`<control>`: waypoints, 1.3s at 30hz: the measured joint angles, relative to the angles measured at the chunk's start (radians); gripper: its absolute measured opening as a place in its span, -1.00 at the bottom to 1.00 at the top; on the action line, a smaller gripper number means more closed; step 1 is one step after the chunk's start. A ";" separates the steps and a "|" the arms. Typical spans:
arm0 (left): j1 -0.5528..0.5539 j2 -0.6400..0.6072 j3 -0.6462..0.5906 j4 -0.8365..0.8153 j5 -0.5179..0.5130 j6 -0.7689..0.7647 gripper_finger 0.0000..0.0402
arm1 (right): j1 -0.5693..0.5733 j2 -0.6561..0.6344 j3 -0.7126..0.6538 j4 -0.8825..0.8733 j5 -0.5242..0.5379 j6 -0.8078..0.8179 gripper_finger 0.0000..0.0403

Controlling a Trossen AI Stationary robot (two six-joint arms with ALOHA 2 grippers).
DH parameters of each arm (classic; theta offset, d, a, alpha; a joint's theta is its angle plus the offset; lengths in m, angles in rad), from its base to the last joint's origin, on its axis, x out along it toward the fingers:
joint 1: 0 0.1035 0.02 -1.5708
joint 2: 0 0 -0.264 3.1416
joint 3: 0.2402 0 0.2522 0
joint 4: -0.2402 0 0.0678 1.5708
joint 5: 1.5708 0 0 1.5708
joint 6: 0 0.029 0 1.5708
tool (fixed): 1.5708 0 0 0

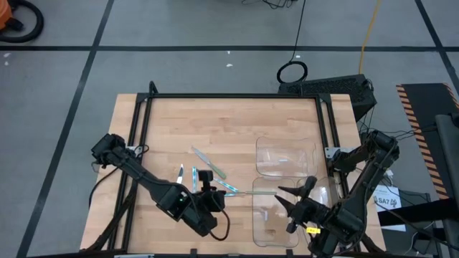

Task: Sort silverware by color (type)
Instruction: Put the green knife into the top transparent bin

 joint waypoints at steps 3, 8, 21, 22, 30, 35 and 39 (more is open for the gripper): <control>0.001 0.000 0.000 0.003 0.000 0.006 -0.96 | 0.000 0.000 0.000 0.006 -0.003 -0.017 -0.30; 0.004 0.000 0.000 0.012 -0.001 0.001 -0.96 | 0.002 0.000 0.000 0.004 -0.195 -0.064 -0.30; 0.141 0.000 0.000 0.127 0.058 0.156 -0.96 | 0.039 -0.002 0.021 0.005 -0.501 0.082 -0.30; 0.160 0.000 0.000 0.148 0.090 0.181 -0.96 | 0.045 -0.002 0.021 0.004 -0.501 0.096 -0.30; 0.332 0.000 -0.001 0.280 0.333 0.303 -0.96 | 0.087 -0.002 0.021 -0.016 -0.501 0.215 -0.30; 0.418 0.000 -0.001 0.304 0.442 0.304 -0.96 | 0.095 -0.002 0.021 -0.032 -0.482 0.235 -0.30; 0.468 0.000 -0.001 0.319 0.504 0.273 -0.96 | 0.094 -0.002 0.021 -0.053 -0.375 0.200 -0.30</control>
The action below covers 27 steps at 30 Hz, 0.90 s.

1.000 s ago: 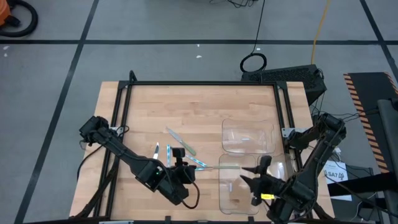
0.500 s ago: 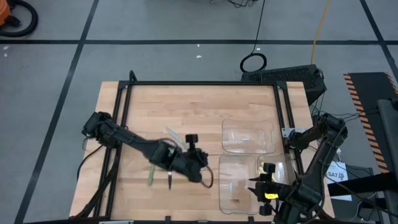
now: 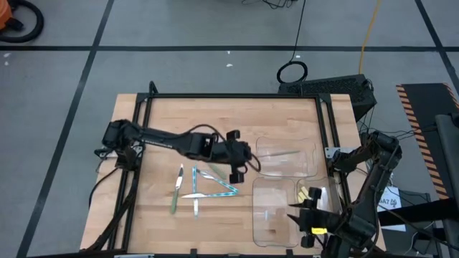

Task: Sort silverware by color (type)
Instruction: Put the green knife into the top transparent bin

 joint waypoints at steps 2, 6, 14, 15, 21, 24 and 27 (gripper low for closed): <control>0.012 0.000 0.000 -0.014 0.030 -0.010 -0.96 | -0.004 0.000 0.000 -0.024 0.105 -0.011 -0.30; 0.017 0.000 0.000 -0.031 0.109 -0.038 -0.96 | -0.033 0.009 -0.021 -0.014 0.324 -0.074 -0.30; 0.016 0.009 0.000 -0.087 0.167 -0.071 -0.96 | -0.148 0.072 -0.028 -0.001 0.276 -0.240 -0.30; 0.016 0.013 0.000 -0.087 0.167 -0.075 -0.96 | -0.155 0.074 -0.028 0.002 0.273 -0.243 -0.30; 0.014 0.045 -0.001 -0.106 0.158 -0.080 -0.96 | -0.185 0.061 0.027 -0.056 0.276 -0.241 -0.30; 0.014 0.062 -0.001 -0.075 0.156 -0.078 -0.96 | -0.183 0.057 0.046 -0.136 0.272 -0.240 -0.30; 0.010 0.063 -0.001 -0.076 0.155 -0.078 -0.96 | -0.183 0.035 0.047 -0.252 0.270 -0.235 -0.30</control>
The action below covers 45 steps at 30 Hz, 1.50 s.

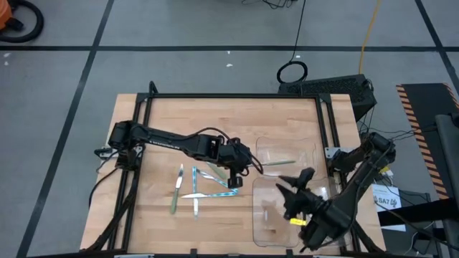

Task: Sort silverware by color (type)
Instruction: Put the green knife into the top transparent bin

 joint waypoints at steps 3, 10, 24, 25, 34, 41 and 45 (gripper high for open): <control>-0.008 0.000 0.000 0.005 -0.020 0.002 -0.96 | -0.011 -0.042 0.000 -0.067 -0.028 0.016 -0.30; -0.031 0.000 0.000 0.011 -0.088 0.038 -0.96 | -0.064 -0.179 0.000 -0.064 -0.169 -0.024 -0.30; -0.072 0.000 0.000 0.027 -0.185 0.082 -0.96 | -0.181 -0.305 -0.007 0.102 -0.422 -0.150 -0.30; -0.071 0.000 0.000 0.029 -0.186 0.082 -0.96 | -0.191 -0.305 -0.014 0.112 -0.431 -0.159 -0.30; -0.072 0.000 0.000 0.033 -0.186 0.121 -0.96 | -0.286 -0.305 -0.108 0.149 -0.550 -0.186 -0.29; -0.072 0.000 0.001 0.033 -0.197 0.132 -0.96 | -0.356 -0.305 -0.137 0.210 -0.685 -0.249 -0.29; -0.072 0.000 0.001 0.033 -0.214 0.134 -0.96 | -0.376 -0.305 -0.137 0.216 -0.712 -0.272 -0.33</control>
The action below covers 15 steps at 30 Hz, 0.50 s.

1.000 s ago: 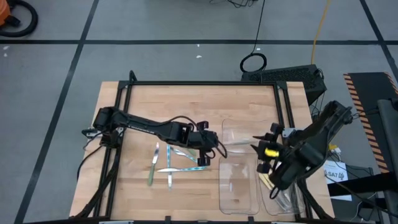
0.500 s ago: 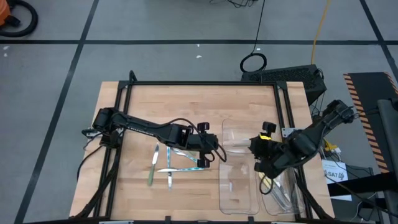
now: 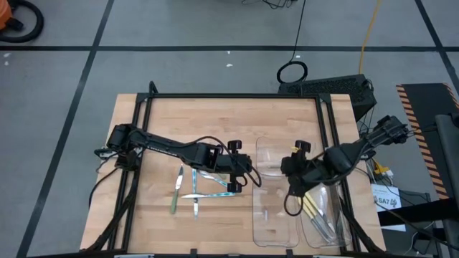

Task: Sort silverware by color (type)
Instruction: Put the green knife into the top transparent bin

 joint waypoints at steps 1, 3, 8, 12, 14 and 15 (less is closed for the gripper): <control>0.000 0.000 0.000 0.000 0.000 0.000 -0.96 | -0.003 0.000 0.000 -0.001 -0.001 -0.003 -0.35; 0.000 0.000 0.000 0.000 0.000 0.000 -0.96 | -0.012 0.000 0.000 -0.003 -0.001 -0.003 -0.44; 0.000 0.000 0.000 -0.002 -0.006 -0.007 -0.96 | -0.020 0.000 0.000 -0.005 -0.037 -0.039 -0.85; 0.000 0.000 0.000 -0.002 -0.004 -0.015 -0.96 | -0.019 0.000 0.000 -0.004 -0.034 -0.055 -0.87; -0.002 0.000 0.000 -0.002 -0.005 -0.027 -0.95 | -0.019 0.000 0.000 -0.004 -0.029 -0.057 -0.87; -0.002 0.000 0.000 -0.001 -0.004 -0.038 -0.93 | -0.019 0.000 0.000 -0.004 -0.026 -0.057 -0.87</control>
